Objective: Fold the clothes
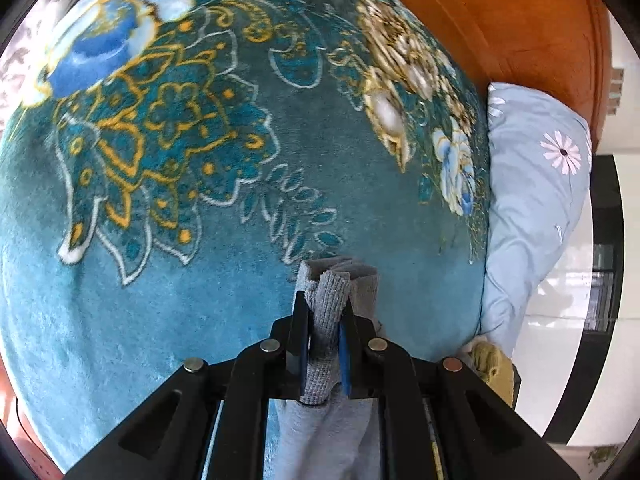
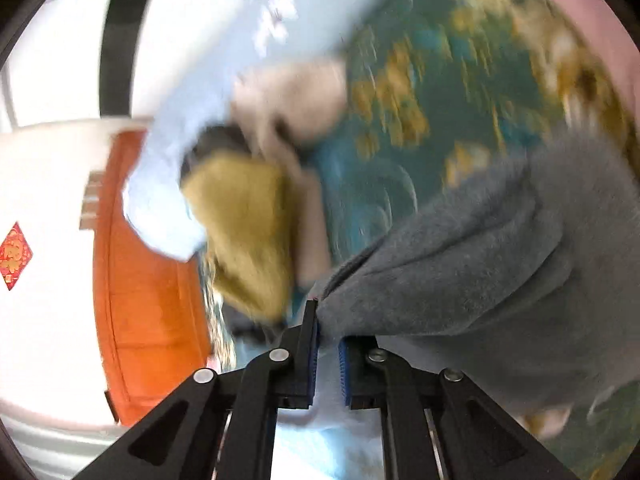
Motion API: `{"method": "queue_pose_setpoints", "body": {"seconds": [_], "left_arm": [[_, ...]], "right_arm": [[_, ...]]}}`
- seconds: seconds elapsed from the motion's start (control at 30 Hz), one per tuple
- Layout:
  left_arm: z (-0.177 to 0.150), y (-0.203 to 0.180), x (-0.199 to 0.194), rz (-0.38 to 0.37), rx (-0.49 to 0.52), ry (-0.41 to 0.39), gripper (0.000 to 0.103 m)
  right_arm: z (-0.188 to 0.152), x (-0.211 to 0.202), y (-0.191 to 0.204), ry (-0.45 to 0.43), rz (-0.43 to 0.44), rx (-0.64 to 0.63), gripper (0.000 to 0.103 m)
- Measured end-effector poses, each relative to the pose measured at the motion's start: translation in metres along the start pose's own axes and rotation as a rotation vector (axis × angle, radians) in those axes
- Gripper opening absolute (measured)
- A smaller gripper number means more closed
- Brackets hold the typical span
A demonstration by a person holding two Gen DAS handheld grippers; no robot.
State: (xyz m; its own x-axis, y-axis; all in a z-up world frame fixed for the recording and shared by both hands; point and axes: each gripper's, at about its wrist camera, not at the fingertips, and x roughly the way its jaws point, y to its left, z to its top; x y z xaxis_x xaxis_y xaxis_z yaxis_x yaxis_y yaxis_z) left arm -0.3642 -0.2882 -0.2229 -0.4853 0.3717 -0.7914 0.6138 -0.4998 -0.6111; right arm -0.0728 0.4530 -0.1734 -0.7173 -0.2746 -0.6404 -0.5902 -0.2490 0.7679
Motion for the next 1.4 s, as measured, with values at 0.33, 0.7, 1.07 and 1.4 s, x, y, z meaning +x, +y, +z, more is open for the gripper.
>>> {"method": "queue_pose_setpoints", "body": {"seconds": [0.33, 0.7, 1.07, 1.4], "left_arm": [[0.002, 0.007, 0.012, 0.000, 0.031, 0.031, 0.015], [-0.018, 0.017, 0.011, -0.056, 0.160, 0.033, 0.065], [-0.017, -0.009, 0.040, 0.071, 0.212, -0.028, 0.039], [-0.013, -0.003, 0.035, 0.107, 0.107, -0.013, 0.016]], "right_arm": [[0.014, 0.047, -0.036, 0.081, -0.124, 0.107, 0.041], [-0.022, -0.028, -0.017, 0.121, -0.001, -0.079, 0.059], [-0.072, -0.059, -0.122, 0.073, -0.162, 0.091, 0.070], [-0.056, -0.055, -0.125, -0.165, -0.128, 0.230, 0.056]]}}
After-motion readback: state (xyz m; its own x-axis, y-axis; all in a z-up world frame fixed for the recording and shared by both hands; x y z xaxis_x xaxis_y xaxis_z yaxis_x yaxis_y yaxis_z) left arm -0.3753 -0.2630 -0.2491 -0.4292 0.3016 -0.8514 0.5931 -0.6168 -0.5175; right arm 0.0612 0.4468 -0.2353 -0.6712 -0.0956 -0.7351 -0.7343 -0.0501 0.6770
